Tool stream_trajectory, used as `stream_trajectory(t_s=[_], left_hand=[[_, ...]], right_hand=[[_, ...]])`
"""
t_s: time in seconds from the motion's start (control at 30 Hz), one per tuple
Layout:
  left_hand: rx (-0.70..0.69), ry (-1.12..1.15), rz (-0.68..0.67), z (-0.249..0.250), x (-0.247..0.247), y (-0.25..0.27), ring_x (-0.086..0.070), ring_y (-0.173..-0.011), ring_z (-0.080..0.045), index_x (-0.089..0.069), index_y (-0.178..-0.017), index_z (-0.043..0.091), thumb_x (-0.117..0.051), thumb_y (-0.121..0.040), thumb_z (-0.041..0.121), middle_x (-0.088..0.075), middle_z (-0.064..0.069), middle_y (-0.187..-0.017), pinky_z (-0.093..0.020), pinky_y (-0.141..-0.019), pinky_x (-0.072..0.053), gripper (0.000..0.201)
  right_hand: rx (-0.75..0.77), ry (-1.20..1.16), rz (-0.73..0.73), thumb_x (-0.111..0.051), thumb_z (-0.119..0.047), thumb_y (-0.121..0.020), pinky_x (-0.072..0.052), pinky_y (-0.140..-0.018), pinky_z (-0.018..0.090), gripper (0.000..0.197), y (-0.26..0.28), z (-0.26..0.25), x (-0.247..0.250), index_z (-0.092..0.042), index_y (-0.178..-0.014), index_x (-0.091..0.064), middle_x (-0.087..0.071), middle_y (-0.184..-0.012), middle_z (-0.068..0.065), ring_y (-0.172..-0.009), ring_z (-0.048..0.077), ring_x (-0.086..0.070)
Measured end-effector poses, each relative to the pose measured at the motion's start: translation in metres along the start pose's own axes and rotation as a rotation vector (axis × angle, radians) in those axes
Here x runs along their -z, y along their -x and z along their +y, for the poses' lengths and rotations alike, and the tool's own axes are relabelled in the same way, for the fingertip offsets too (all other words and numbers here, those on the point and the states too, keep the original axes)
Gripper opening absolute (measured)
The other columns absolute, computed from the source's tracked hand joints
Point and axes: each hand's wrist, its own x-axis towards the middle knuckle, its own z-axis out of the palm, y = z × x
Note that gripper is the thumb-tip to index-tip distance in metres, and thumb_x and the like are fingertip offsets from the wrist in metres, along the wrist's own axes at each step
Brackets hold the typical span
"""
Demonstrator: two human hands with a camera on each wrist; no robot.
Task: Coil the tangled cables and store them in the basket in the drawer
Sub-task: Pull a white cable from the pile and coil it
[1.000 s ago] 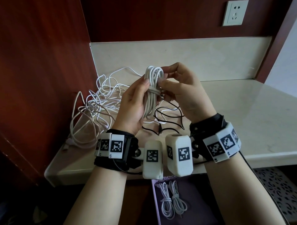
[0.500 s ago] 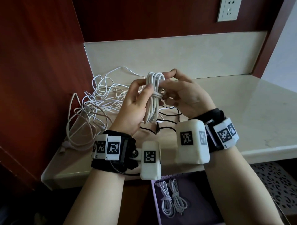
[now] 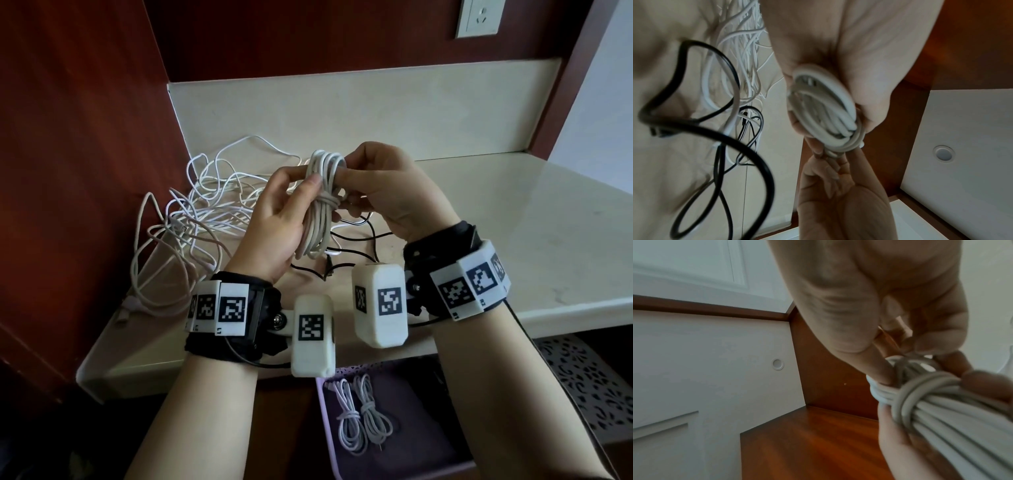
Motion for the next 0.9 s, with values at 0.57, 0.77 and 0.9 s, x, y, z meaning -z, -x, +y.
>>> stream_trajectory(t_s=[0.57, 0.77, 0.9], left_hand=[[0.048, -0.047, 0.041, -0.004, 0.000, -0.002, -0.064, -0.068, -0.006, -0.061, -0.088, 0.019, -0.054, -0.096, 0.013, -0.068, 0.011, -0.070, -0.027, -0.073, -0.053, 0.012], [0.047, 0.051, 0.065, -0.003, 0.000, -0.004, -0.064, -0.059, -0.005, -0.061, -0.087, 0.012, -0.052, -0.095, 0.008, -0.068, 0.007, -0.065, -0.024, -0.064, -0.055, 0.013], [0.051, 0.002, 0.036, -0.005, 0.001, -0.004, -0.064, -0.061, -0.002, -0.062, -0.087, 0.016, -0.051, -0.096, 0.010, -0.068, 0.011, -0.066, -0.018, -0.062, -0.052, 0.015]], right_hand=[[0.000, -0.052, -0.120, -0.059, 0.006, -0.087, -0.041, -0.042, 0.024, 0.028, -0.001, 0.008, 0.008, -0.009, -0.072, -0.041, -0.051, -0.068, 0.007, -0.042, 0.012, -0.043], [-0.030, -0.168, -0.152, -0.059, 0.006, -0.087, -0.038, -0.038, 0.022, 0.027, -0.002, 0.015, 0.007, -0.011, -0.074, -0.042, -0.052, -0.066, 0.004, -0.043, 0.014, -0.041], [-0.026, -0.136, -0.110, -0.060, 0.008, -0.084, -0.038, -0.037, 0.022, 0.028, -0.005, 0.017, 0.005, -0.010, -0.073, -0.043, -0.052, -0.064, 0.003, -0.042, 0.014, -0.040]])
